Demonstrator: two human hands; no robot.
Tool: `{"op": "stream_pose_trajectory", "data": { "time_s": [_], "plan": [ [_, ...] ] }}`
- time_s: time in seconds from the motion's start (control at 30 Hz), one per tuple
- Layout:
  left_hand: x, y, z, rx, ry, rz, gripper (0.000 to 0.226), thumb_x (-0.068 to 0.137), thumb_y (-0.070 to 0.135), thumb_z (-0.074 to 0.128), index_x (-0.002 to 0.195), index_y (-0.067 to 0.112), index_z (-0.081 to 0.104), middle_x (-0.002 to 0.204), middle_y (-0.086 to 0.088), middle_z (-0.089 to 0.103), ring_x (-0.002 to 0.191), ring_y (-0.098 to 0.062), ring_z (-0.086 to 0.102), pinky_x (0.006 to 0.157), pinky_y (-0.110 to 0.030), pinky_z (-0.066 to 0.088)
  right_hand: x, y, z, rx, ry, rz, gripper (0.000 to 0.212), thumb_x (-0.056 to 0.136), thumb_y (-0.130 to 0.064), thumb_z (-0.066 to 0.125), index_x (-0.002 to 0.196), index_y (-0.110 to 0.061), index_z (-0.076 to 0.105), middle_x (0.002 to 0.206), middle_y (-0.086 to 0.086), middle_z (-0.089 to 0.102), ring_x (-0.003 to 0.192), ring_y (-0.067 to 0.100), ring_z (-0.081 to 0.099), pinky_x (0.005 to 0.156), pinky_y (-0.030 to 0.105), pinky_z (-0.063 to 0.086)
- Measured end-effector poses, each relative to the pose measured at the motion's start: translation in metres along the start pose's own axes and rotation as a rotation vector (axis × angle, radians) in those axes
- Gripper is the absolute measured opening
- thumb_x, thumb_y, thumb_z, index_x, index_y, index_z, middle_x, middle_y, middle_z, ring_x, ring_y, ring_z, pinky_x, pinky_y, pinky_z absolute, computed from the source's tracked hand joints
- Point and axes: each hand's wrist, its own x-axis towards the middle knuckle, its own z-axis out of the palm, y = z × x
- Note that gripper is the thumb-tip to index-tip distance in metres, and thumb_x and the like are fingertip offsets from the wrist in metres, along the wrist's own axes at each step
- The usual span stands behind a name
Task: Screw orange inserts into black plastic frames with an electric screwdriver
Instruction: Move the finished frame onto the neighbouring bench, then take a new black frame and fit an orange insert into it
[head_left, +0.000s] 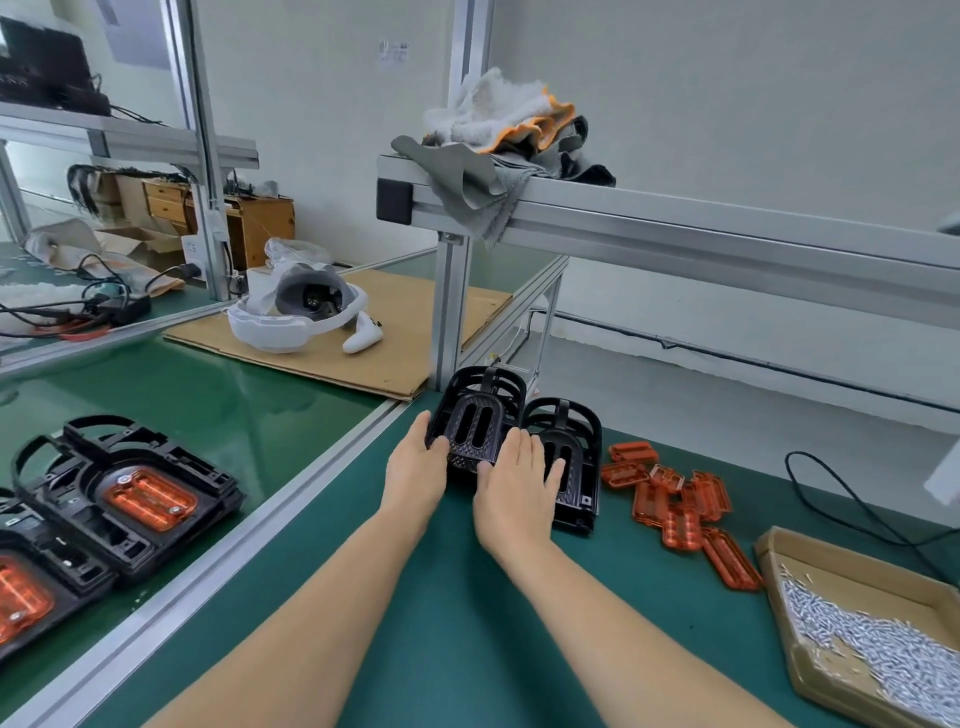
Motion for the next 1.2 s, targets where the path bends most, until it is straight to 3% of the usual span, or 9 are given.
{"op": "stream_pose_trajectory", "data": {
  "time_s": [0.1, 0.23, 0.37, 0.5, 0.6, 0.7, 0.87, 1.0, 1.2],
  "plan": [
    [-0.005, -0.002, 0.003, -0.150, 0.057, 0.009, 0.048, 0.096, 0.013, 0.046, 0.143, 0.023, 0.040, 0.141, 0.006, 0.047, 0.106, 0.008, 0.050, 0.090, -0.012, 0.032, -0.004, 0.005, -0.008, 0.045, 0.018, -0.031, 0.056, 0.106, -0.030, 0.026, 0.154, -0.008, 0.006, 0.162, 0.004, 0.009, 0.149, 0.019, 0.001, 0.120, 0.039, -0.005],
    [-0.015, -0.001, 0.009, -0.391, 0.068, -0.028, 0.046, 0.093, 0.004, 0.052, 0.138, 0.016, 0.048, 0.133, -0.001, 0.056, 0.114, -0.014, 0.057, 0.104, -0.033, 0.042, -0.016, 0.016, -0.021, 0.156, 0.049, -0.062, 0.052, 0.105, -0.027, 0.027, 0.152, -0.008, 0.016, 0.159, 0.005, 0.021, 0.146, 0.018, 0.012, 0.120, 0.035, 0.002],
    [-0.035, 0.007, 0.017, -0.576, 0.071, -0.050, 0.045, 0.091, -0.008, 0.050, 0.135, 0.004, 0.049, 0.116, -0.002, 0.063, 0.083, -0.006, 0.069, 0.072, -0.017, 0.055, -0.040, 0.033, -0.036, 0.364, 0.082, -0.103, 0.051, 0.106, -0.025, 0.029, 0.153, -0.011, 0.018, 0.159, -0.001, 0.020, 0.148, 0.014, 0.009, 0.119, 0.024, 0.006],
    [-0.063, 0.017, 0.030, -0.661, 0.037, -0.092, 0.044, 0.090, -0.009, 0.052, 0.131, 0.005, 0.052, 0.111, 0.001, 0.064, 0.078, -0.004, 0.070, 0.068, -0.015, 0.055, -0.062, 0.052, -0.055, 0.669, 0.114, -0.029, 0.047, 0.105, -0.024, 0.035, 0.151, -0.018, 0.027, 0.144, -0.019, 0.032, 0.138, -0.004, 0.023, 0.105, 0.005, 0.015],
    [-0.087, 0.024, 0.042, -0.698, 0.006, -0.150, 0.043, 0.090, -0.010, 0.052, 0.128, 0.007, 0.056, 0.118, -0.006, 0.063, 0.074, -0.005, 0.070, 0.066, -0.015, 0.055, -0.072, 0.072, -0.070, 0.857, 0.104, 0.062, 0.049, 0.104, -0.024, 0.039, 0.152, -0.021, 0.027, 0.145, -0.020, 0.031, 0.131, -0.010, 0.023, 0.107, 0.012, 0.015],
    [-0.111, 0.028, 0.055, -0.741, -0.042, -0.196, 0.042, 0.090, -0.012, 0.050, 0.127, 0.006, 0.056, 0.115, -0.010, 0.065, 0.071, -0.005, 0.070, 0.064, -0.015, 0.055, -0.082, 0.092, -0.085, 1.042, 0.113, 0.115, 0.041, 0.103, -0.020, 0.043, 0.144, -0.027, 0.041, 0.140, -0.022, 0.044, 0.130, -0.004, 0.039, 0.107, 0.018, 0.028],
    [-0.149, 0.029, 0.076, -0.784, -0.149, -0.225, 0.042, 0.090, -0.014, 0.047, 0.126, 0.006, 0.056, 0.118, -0.008, 0.064, 0.078, -0.009, 0.071, 0.066, -0.017, 0.056, -0.099, 0.117, -0.109, 1.330, 0.078, 0.164, 0.032, 0.103, -0.010, 0.041, 0.127, -0.020, 0.059, 0.120, -0.002, 0.069, 0.115, 0.014, 0.062, 0.103, 0.037, 0.044],
    [-0.174, 0.027, 0.090, -0.791, -0.220, -0.225, 0.040, 0.090, -0.015, 0.045, 0.115, 0.013, 0.058, 0.101, 0.002, 0.073, 0.087, -0.011, 0.071, 0.067, -0.019, 0.056, -0.113, 0.131, -0.125, 1.428, 0.053, 0.205, 0.028, 0.102, -0.014, 0.043, 0.121, -0.019, 0.062, 0.114, 0.003, 0.072, 0.107, 0.015, 0.067, 0.090, 0.036, 0.051],
    [-0.200, 0.020, 0.103, -0.572, -0.349, -0.212, 0.039, 0.090, -0.007, 0.051, 0.117, 0.019, 0.060, 0.110, 0.008, 0.070, 0.100, -0.010, 0.066, 0.079, -0.025, 0.052, -0.132, 0.148, -0.140, 1.430, 0.057, 0.275, 0.028, 0.099, -0.004, 0.048, 0.118, -0.020, 0.061, 0.112, 0.003, 0.072, 0.108, 0.022, 0.067, 0.079, 0.032, 0.056]
  ]
}}
